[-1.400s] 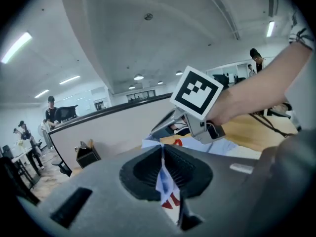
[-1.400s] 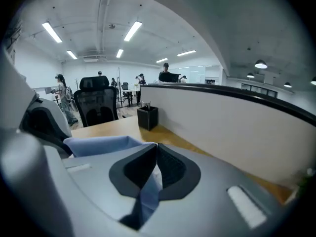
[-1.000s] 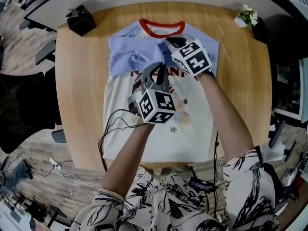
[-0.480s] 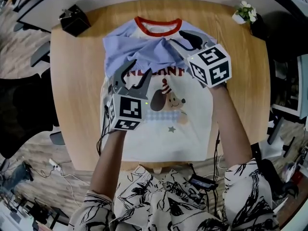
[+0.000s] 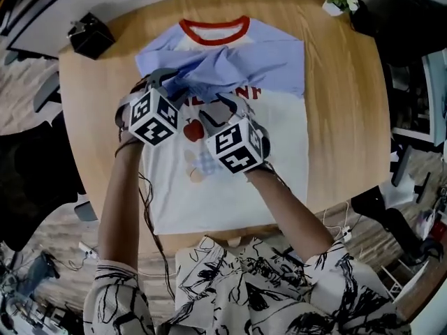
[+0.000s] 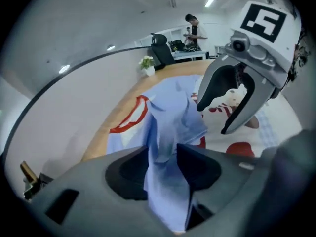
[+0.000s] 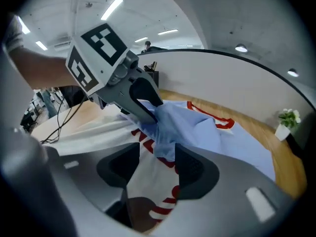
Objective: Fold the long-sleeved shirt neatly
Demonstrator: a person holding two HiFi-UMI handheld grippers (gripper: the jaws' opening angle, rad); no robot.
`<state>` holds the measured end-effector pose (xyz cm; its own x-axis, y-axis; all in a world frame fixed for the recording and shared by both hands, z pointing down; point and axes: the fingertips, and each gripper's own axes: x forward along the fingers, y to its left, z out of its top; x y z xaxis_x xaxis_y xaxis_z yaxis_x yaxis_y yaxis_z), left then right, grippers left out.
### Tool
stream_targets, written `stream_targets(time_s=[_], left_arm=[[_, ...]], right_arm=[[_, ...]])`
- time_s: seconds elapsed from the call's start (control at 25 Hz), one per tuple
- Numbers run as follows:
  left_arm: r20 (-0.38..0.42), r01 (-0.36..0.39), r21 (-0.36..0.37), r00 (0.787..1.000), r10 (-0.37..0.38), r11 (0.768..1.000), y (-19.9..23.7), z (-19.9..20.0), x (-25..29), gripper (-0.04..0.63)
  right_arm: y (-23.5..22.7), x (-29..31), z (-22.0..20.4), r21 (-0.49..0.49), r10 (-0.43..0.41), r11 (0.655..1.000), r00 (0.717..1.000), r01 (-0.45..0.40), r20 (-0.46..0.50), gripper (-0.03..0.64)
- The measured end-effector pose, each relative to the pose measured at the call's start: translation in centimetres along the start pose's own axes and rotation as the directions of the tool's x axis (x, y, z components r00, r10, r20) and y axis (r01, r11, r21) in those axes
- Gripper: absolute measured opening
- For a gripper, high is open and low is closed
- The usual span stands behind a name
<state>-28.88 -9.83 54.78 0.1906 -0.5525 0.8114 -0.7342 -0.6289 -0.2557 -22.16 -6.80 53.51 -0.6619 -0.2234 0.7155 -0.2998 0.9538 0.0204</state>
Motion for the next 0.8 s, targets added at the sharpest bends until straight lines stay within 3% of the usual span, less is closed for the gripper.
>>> stream_targets(time_s=[0.04, 0.08, 0.2, 0.36, 0.48, 0.64, 0.8], left_arm=[[-0.016, 0.014, 0.015, 1.000, -0.014, 1.000, -0.1, -0.2, 0.3, 0.163], [-0.021, 0.031, 0.017, 0.999, -0.031, 0.999, -0.2, -0.2, 0.3, 0.022], [0.041, 0.096, -0.095, 0.995, -0.093, 0.991, -0.4, 1.1, -1.1, 0.015], [0.120, 0.169, -0.255, 0.983, -0.142, 0.952, 0.6, 3.6, -3.4, 0.016], [0.179, 0.247, -0.348, 0.964, -0.195, 0.904, 0.7, 6.2, -4.8, 0.017], [0.269, 0.353, -0.439, 0.929, -0.253, 0.827, 0.0, 9.9, -6.0, 0.017], [0.344, 0.428, -0.493, 0.896, -0.282, 0.757, -0.8, 13.2, -6.8, 0.017]], right_arm=[[0.0, 0.3, -0.1, -0.005, -0.030, 1.000, 1.000, 0.030, -0.004, 0.239], [0.0, 0.5, -0.1, -0.012, -0.058, 0.998, 0.998, 0.057, -0.006, 0.239], [-0.1, 1.0, 0.0, -0.044, -0.133, 0.990, 0.991, 0.132, 0.000, 0.239], [-0.3, 1.3, -0.2, -0.056, -0.203, 0.978, 0.979, 0.203, 0.011, 0.239], [-0.7, 1.1, 0.3, -0.022, -0.269, 0.962, 0.962, 0.271, 0.046, 0.247], [-2.4, 0.2, 1.7, 0.094, -0.384, 0.922, 0.919, 0.376, 0.092, 0.252], [-3.7, -1.9, 3.9, 0.232, -0.447, 0.885, 0.878, 0.404, 0.174, 0.276]])
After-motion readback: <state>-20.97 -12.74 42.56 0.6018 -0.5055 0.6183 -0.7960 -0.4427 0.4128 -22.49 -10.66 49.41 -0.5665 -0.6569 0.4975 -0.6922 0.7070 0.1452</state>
